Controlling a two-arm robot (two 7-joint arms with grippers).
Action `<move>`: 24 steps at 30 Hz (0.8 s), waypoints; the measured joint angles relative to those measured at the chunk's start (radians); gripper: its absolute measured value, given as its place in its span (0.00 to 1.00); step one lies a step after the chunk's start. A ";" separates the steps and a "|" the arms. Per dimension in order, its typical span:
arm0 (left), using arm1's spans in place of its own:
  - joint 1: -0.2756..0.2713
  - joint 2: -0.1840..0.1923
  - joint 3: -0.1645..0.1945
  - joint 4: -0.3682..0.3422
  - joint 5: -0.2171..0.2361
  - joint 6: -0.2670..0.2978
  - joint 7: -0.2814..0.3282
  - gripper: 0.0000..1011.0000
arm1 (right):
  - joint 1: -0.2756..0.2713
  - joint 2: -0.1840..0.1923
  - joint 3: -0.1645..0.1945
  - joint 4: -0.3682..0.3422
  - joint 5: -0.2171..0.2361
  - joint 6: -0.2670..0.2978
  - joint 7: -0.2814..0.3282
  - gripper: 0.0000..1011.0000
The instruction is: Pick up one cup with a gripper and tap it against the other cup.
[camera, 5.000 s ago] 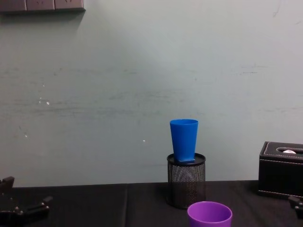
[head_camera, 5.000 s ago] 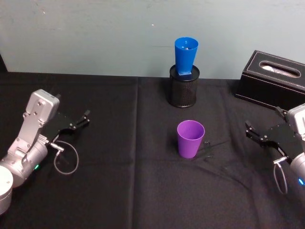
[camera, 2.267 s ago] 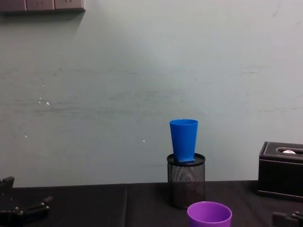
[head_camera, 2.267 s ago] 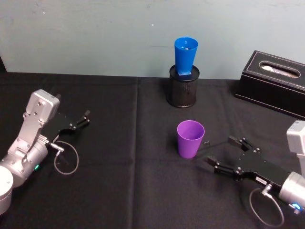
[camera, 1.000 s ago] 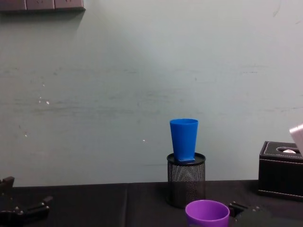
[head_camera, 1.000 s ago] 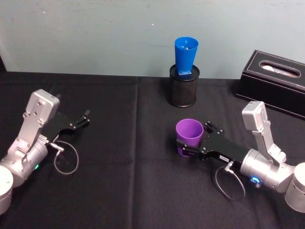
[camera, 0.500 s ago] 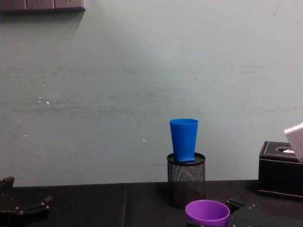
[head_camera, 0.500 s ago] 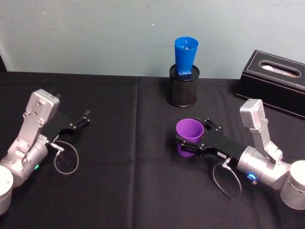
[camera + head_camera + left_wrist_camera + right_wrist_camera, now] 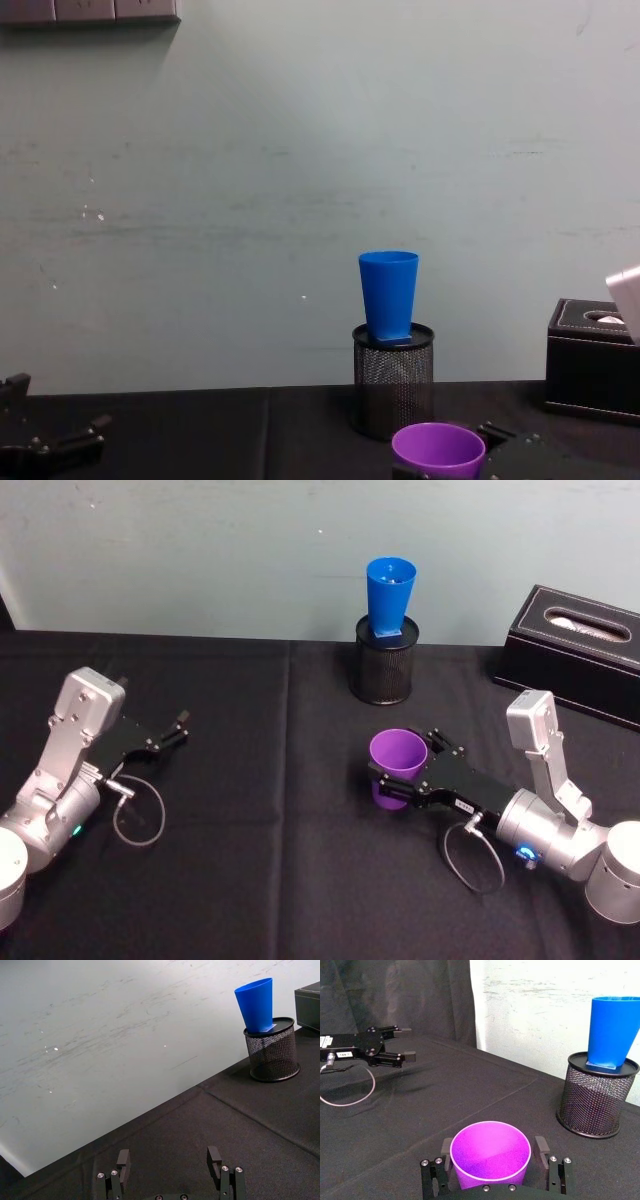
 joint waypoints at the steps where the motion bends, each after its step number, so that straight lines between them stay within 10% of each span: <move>1: 0.000 0.000 0.000 0.000 0.000 0.000 0.000 0.99 | 0.000 0.000 0.000 0.000 0.000 0.000 0.000 0.99; 24: 0.000 0.000 0.000 0.000 0.000 0.000 0.000 0.99 | 0.000 0.002 -0.002 -0.002 0.000 0.003 0.000 0.75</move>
